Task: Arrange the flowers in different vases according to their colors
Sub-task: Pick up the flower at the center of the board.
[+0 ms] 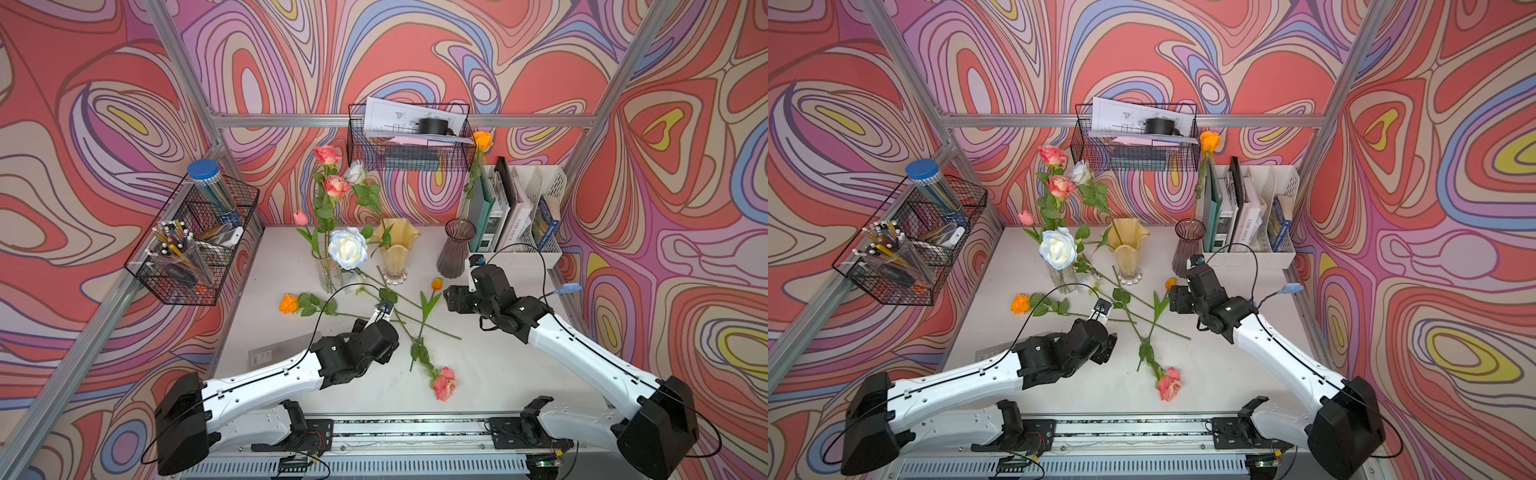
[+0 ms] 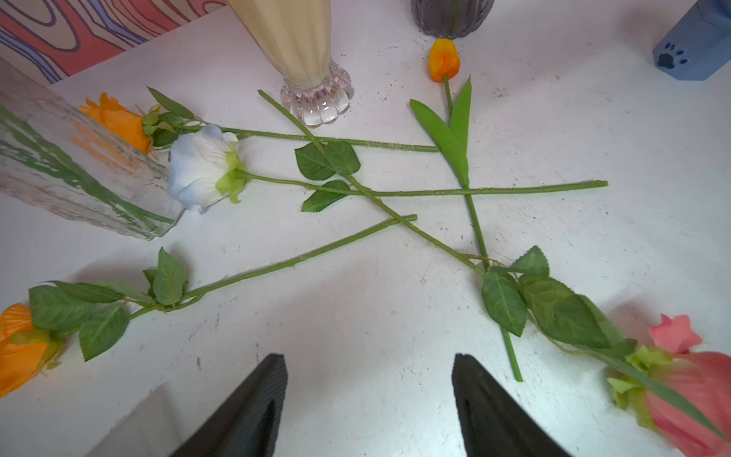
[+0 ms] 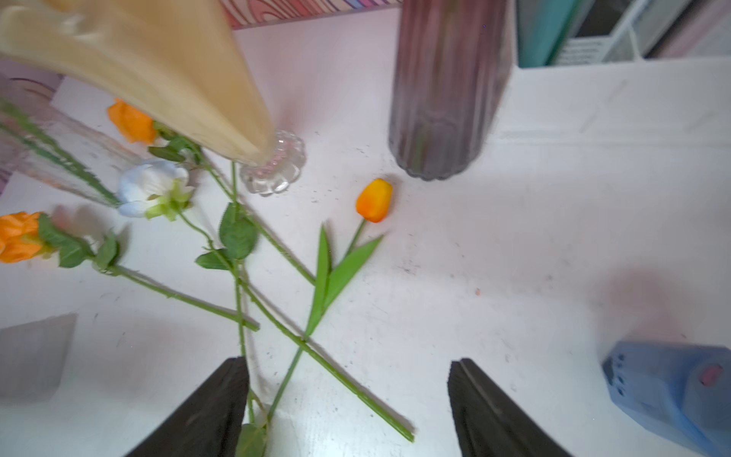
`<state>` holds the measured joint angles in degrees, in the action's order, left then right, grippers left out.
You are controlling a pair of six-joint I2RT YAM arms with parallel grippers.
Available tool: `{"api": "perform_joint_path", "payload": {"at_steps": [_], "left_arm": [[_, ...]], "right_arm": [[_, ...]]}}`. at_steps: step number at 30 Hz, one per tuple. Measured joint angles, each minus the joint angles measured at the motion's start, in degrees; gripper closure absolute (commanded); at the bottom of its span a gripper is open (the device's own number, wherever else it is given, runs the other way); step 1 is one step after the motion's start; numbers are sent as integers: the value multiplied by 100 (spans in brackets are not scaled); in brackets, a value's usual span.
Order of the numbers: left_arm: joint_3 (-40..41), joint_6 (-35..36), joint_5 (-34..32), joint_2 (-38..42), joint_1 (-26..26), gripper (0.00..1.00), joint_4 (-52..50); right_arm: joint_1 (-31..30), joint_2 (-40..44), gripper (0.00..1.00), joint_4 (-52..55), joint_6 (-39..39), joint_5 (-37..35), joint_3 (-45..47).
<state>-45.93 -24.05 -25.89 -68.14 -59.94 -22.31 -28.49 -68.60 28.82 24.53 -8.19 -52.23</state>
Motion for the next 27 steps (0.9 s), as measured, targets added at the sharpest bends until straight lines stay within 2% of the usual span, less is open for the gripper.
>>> {"api": "perform_joint_path", "payload": {"at_steps": [6, 14, 22, 27], "left_arm": [[-691, -146, 420, -1086, 0, 28, 46], [-1818, 13, 935, -2358, 24, 30, -166], [-1919, 7, 1449, -2470, 551, 32, -229], [-1751, 7, 1572, -2304, 634, 32, -219]], "right_arm": [[157, -94, 20, 293, 323, 157, 175], [234, -212, 20, 251, 522, 319, 496], [332, -212, 21, 195, 553, 396, 643], [343, -195, 25, -52, 306, 822, 732]]}}
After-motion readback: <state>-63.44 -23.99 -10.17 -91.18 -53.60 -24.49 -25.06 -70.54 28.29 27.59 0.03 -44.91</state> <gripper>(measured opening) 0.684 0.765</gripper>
